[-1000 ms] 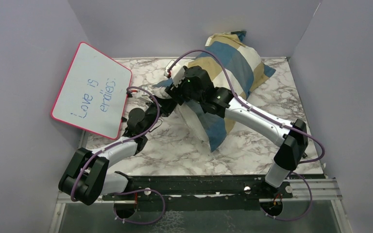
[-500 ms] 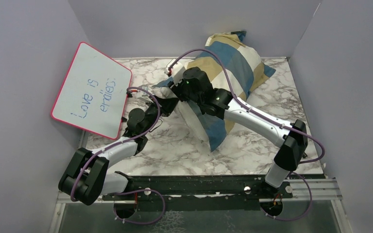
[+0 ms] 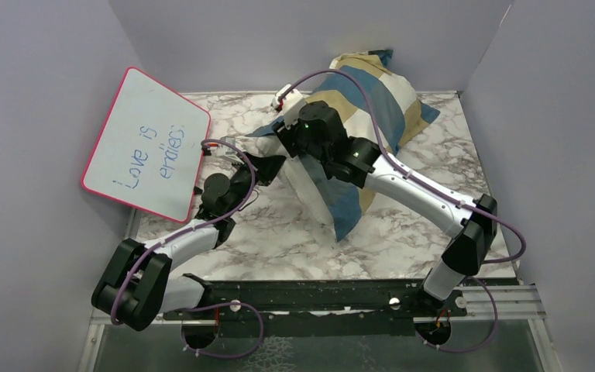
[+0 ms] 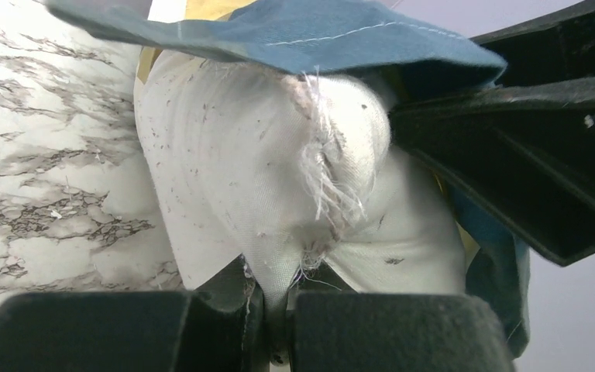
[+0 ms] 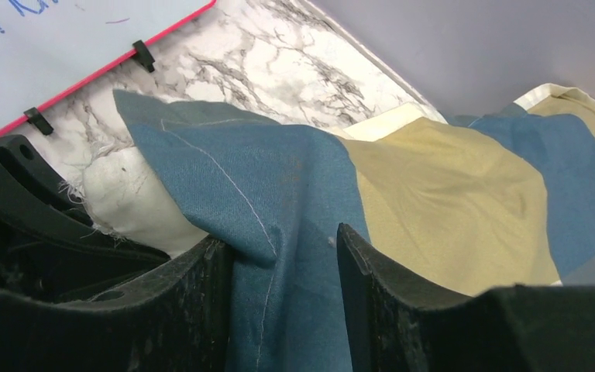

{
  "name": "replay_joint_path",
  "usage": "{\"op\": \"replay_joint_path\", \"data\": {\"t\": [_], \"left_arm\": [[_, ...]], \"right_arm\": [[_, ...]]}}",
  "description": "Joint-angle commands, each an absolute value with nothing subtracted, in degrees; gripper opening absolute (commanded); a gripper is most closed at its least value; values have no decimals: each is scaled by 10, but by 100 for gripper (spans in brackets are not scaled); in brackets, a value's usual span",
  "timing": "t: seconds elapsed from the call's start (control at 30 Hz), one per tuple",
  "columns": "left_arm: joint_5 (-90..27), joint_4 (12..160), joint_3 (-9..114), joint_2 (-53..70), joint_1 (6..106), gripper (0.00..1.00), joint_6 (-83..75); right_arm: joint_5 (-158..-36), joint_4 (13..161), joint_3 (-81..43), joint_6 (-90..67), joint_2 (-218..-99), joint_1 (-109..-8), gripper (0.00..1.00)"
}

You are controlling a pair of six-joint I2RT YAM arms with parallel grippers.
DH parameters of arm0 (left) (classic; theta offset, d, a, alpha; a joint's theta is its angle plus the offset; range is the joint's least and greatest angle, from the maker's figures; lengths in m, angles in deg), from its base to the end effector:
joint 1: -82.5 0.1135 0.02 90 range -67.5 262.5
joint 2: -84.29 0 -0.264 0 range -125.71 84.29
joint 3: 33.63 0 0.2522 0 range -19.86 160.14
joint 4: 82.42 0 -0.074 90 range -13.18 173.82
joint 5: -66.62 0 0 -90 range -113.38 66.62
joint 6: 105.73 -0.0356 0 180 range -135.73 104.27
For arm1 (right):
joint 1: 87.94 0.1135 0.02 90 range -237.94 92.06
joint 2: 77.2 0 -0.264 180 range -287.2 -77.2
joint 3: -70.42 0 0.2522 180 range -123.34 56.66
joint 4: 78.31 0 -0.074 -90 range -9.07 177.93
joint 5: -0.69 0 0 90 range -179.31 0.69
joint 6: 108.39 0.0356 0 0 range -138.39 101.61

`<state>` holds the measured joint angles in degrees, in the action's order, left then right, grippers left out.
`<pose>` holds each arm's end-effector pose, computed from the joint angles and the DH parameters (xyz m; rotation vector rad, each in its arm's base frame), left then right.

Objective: Put the pillow into the pillowcase
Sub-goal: Stuff the pillow into the pillowcase.

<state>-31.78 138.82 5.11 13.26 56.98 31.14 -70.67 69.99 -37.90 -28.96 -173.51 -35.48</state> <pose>0.2281 -0.1147 0.2454 -0.1525 1.5103 -1.1345 0.2510 0.3080 0.3921 -0.8006 1.7231 0.1859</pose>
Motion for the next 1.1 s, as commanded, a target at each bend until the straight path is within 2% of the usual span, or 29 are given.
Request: {"op": "replay_joint_path", "data": {"t": [0.0, 0.1, 0.17, 0.23, 0.37, 0.4, 0.43, 0.5, 0.53, 0.73, 0.87, 1.07], "left_arm": [[-305, 1435, 64, 146, 570, 0, 303], [-306, 1435, 65, 145, 570, 0, 303], [-305, 1434, 65, 144, 569, 0, 305], [-303, 1435, 66, 143, 569, 0, 308], [-304, 1435, 74, 145, 569, 0, 310], [-305, 1435, 76, 146, 569, 0, 310], [-305, 1435, 78, 146, 569, 0, 311], [-299, 1434, 81, 145, 568, 0, 317], [-294, 1436, 82, 144, 568, 0, 320], [-261, 1462, 109, 111, 559, 0, 351], [-238, 1473, 125, 94, 539, 0, 357], [-175, 1478, 122, 82, 506, 0, 356]], "right_arm": [[-674, 685, -411, -276, -1711, -363, 53], [-660, 693, -399, -281, -1708, -363, 39], [-653, 698, -391, -290, -1716, -363, 37], [-652, 701, -387, -292, -1731, -363, 38], [-657, 702, -391, -287, -1765, -363, 53], [-658, 702, -398, -289, -1776, -363, 52], [-663, 700, -411, -291, -1787, -364, 44], [-697, 692, -442, -293, -1806, -364, 7], [-734, 685, -460, -289, -1809, -364, 1], [-1103, 701, -476, -210, -1779, -346, 0], [-1205, 758, -427, -186, -1746, -313, 0], [-1265, 800, -419, -148, -1721, -308, 0]]}}
